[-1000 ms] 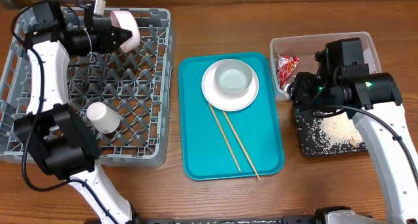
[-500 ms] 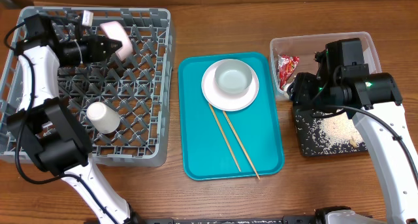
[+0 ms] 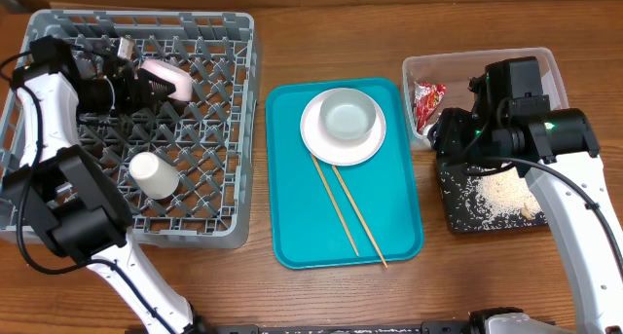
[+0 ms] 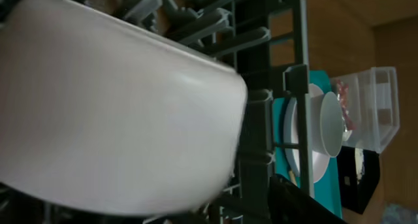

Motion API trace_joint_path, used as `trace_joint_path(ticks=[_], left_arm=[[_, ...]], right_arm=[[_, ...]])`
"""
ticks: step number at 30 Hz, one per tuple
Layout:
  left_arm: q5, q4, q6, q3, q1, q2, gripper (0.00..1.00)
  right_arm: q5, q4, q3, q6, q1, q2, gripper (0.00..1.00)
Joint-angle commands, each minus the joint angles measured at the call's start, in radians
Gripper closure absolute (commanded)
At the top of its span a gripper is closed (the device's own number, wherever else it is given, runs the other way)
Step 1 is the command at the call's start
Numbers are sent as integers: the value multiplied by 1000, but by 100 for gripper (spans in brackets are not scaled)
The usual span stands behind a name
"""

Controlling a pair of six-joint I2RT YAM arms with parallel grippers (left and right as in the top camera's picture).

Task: Sort waste into correct bins and load items into the dishwasher
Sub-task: 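Carry the pink bowl to the rack and set it upside down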

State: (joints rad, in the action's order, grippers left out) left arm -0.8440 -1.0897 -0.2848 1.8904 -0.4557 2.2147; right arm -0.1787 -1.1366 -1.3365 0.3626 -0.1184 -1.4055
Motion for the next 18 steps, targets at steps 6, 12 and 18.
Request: trace_joint_path(ticks=[6,12,18], left_arm=[[181,-18,90,11,-14,-150,26],[187,-45,137,11,4,-312,26],[258,-112,179,11,113,-423,27]], right_arm=[[7,4,-13,-3,2,6,41],[8,0,-13,-3,2,6,41],[109,-44,-13,0,2,6,41]])
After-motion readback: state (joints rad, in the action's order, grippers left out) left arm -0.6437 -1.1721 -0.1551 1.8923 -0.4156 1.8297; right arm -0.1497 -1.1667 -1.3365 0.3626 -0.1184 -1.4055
